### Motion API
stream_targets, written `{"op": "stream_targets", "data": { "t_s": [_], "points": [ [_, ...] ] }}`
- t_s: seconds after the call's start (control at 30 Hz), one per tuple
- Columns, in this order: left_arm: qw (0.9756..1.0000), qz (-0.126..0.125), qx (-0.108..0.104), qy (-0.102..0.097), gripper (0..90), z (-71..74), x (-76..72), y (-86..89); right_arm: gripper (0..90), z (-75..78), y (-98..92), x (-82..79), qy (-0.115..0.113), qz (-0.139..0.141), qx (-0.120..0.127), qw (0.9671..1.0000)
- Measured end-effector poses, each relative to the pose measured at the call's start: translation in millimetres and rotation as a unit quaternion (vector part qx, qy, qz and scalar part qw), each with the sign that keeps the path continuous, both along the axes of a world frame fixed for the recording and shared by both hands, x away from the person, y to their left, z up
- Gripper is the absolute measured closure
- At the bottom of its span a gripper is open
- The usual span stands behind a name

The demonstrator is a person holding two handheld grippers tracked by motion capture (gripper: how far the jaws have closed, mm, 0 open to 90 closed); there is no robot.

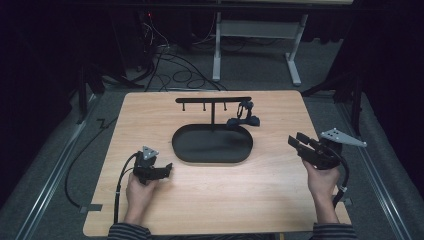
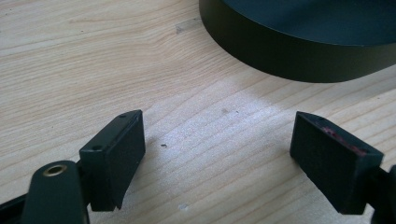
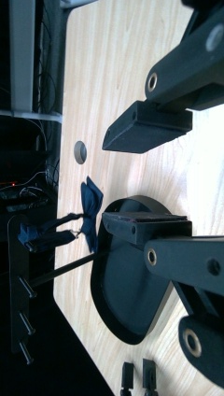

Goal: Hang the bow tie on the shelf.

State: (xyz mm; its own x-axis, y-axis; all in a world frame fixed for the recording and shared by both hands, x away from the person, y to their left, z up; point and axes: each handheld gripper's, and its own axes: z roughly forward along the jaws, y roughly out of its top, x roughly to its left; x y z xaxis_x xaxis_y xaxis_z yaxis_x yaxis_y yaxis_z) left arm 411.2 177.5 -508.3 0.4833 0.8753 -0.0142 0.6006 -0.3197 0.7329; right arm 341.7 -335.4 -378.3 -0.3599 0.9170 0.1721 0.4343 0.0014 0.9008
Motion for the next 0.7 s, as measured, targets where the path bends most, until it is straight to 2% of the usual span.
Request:
{"op": "stream_targets", "data": {
  "t_s": [0.17, 0.7],
  "points": [
    [1.0, 0.0, 0.0, 0.0, 18.5, 0.0, 0.0, 0.0, 60.3, -4.1, 0.7, -2.8, 0.007, 0.004, -0.006, 1.0],
    [1.0, -0.001, 0.0, 0.0, 18.6, 0.0, -0.1, 0.0, 61.0, -18.8, 8.2, -7.1, 0.002, 0.019, 0.016, 0.9997]
  ]
}}
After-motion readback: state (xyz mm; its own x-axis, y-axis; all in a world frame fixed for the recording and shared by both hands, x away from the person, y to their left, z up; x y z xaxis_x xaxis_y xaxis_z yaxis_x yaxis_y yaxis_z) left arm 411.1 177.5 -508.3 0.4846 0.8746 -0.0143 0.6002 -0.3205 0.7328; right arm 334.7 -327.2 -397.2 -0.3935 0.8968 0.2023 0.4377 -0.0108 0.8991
